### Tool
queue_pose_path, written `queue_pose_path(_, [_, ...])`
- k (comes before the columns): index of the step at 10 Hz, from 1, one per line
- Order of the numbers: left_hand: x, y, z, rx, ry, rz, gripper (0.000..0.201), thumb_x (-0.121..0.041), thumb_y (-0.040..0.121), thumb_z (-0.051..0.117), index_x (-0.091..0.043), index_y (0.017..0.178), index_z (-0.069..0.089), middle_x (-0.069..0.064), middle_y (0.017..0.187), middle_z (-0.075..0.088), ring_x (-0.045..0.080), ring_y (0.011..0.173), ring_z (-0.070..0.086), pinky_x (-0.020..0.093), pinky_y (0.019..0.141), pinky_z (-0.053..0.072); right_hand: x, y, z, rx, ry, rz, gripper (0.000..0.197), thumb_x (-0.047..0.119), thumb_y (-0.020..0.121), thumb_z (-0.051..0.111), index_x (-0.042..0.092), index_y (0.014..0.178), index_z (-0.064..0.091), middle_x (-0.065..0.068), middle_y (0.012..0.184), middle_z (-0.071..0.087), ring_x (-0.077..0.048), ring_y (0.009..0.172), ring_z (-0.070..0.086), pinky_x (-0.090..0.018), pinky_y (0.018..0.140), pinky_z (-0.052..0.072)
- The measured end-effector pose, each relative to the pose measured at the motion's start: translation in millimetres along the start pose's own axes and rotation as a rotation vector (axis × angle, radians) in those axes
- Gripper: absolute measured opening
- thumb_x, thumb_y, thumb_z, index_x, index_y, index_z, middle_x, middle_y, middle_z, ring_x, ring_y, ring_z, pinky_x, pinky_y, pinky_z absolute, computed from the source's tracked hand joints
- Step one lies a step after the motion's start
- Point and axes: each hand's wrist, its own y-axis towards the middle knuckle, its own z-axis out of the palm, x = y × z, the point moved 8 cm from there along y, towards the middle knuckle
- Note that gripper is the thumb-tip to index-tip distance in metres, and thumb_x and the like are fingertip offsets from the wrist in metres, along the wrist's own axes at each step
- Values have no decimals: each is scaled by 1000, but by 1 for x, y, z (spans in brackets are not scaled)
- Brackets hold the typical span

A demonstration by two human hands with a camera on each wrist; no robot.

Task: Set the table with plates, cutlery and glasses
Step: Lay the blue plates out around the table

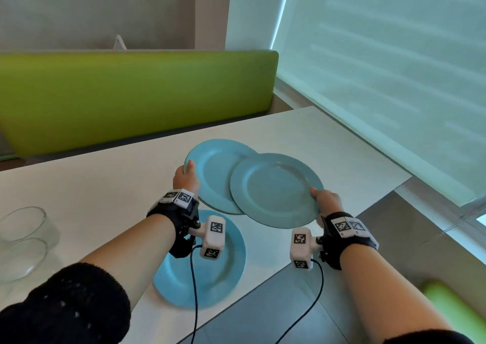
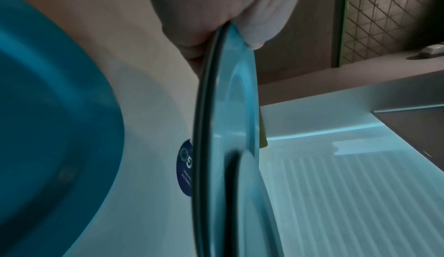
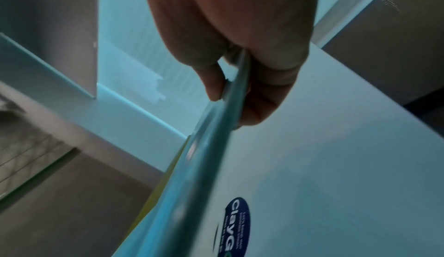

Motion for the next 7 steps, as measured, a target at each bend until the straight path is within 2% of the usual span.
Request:
queue_pose_path(1, [4, 11, -10, -101, -35, -30, 49, -35, 101, 32, -3, 134, 45, 20, 135, 52, 36, 120, 51, 36, 95, 41, -26, 21, -21, -26, 46, 74, 40, 20, 96, 48, -6, 126, 53, -24, 128, 56, -37, 119, 55, -47, 102, 45])
queue_pose_path(2, [6, 23, -21, -187, -43, -60, 48, -34, 101, 31, -4, 137, 42, 20, 138, 48, 36, 125, 48, 36, 98, 39, -52, 27, -36, -75, 119, 181, 34, 9, 96, 47, 0, 128, 49, -20, 118, 56, -36, 114, 55, -51, 100, 45])
queue_pose_path(3, [7, 30, -30, -232, -29, -83, 50, -33, 102, 29, -2, 139, 40, 20, 142, 45, 35, 128, 45, 35, 100, 37, -73, 29, -37, -38, 213, 250, 41, 4, 97, 41, -1, 137, 38, -20, 132, 49, -36, 126, 48, -48, 103, 43])
queue_pose_path(4, [7, 34, -35, -256, -23, -83, 49, -33, 102, 29, -3, 139, 40, 20, 142, 45, 34, 128, 45, 35, 100, 37, -89, 33, -34, -11, 218, 288, 43, 6, 99, 37, -1, 141, 32, -20, 146, 38, -35, 131, 43, -46, 104, 41])
queue_pose_path(7, [7, 30, -31, -258, -9, -74, 49, -33, 102, 29, -3, 138, 42, 18, 140, 47, 33, 126, 47, 34, 98, 38, -117, 17, -31, -69, 328, 432, 45, 9, 100, 34, 4, 144, 28, -15, 149, 33, -31, 134, 39, -43, 97, 41])
